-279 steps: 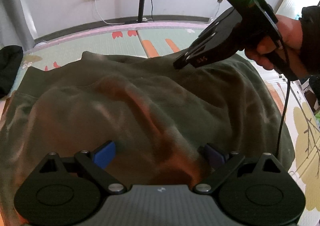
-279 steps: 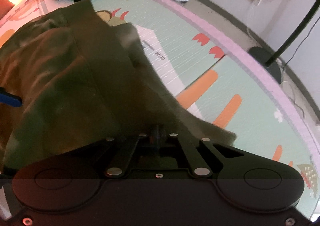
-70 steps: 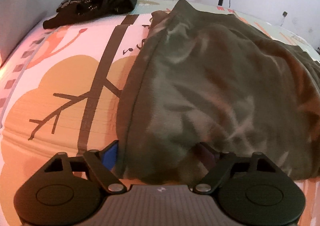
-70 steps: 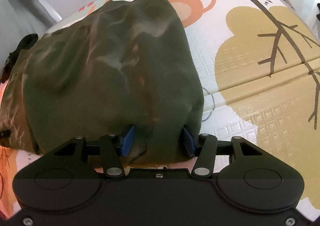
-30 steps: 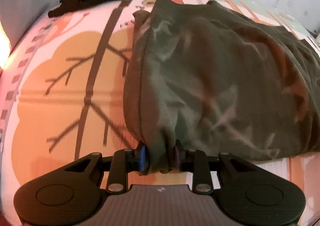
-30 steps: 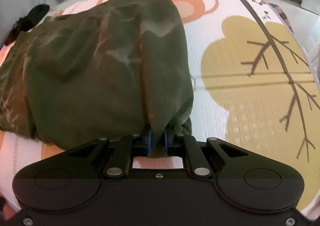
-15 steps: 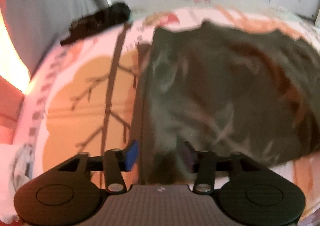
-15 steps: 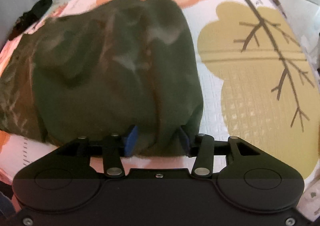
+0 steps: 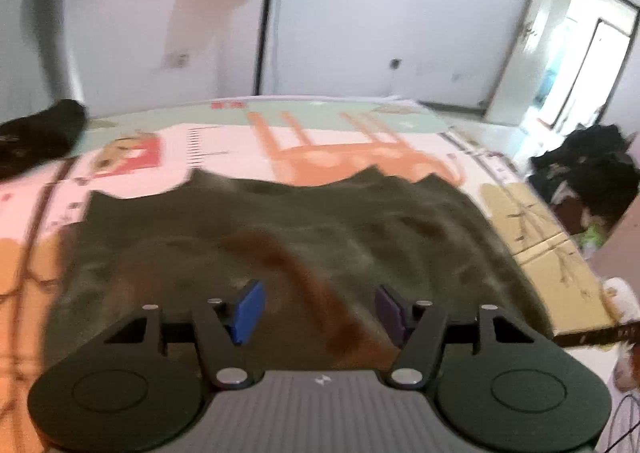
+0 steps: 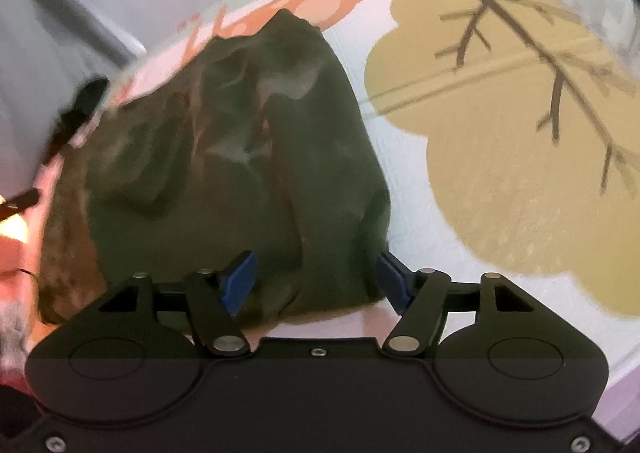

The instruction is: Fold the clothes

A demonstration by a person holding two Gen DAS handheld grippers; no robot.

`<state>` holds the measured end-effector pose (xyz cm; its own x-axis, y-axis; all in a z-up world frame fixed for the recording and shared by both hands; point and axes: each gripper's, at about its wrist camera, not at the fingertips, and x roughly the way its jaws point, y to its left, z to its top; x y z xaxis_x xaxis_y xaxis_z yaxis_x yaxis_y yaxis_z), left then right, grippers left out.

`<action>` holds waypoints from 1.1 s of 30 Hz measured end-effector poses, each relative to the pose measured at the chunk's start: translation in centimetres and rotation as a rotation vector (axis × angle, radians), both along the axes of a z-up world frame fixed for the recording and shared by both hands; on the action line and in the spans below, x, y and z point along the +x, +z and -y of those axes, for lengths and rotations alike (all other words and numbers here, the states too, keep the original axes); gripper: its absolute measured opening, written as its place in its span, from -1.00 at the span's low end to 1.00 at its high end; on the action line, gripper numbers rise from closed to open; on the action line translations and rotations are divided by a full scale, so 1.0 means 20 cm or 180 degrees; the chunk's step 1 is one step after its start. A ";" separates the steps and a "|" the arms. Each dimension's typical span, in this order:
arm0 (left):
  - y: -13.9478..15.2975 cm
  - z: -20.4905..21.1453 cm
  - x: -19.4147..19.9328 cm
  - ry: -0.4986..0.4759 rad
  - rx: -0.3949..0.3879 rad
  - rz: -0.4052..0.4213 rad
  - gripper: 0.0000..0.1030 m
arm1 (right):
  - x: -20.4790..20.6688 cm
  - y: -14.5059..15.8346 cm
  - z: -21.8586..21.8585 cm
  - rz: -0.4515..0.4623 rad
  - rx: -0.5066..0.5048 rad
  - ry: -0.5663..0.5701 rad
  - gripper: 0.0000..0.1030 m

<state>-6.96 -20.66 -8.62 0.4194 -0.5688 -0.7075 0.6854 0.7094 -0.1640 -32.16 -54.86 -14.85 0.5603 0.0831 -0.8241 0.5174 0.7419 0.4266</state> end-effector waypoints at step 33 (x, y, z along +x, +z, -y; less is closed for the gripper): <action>-0.31 0.35 -0.14 -0.0625 0.0472 0.0162 0.46 | -0.31 -0.40 -0.05 0.1122 0.1042 -0.1014 0.42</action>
<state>-9.66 -27.66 -14.78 0.3484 -0.5345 -0.7701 0.8172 0.5755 -0.0298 -38.38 -53.91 -22.94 0.8356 0.0846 -0.5429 0.4787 0.3729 0.7949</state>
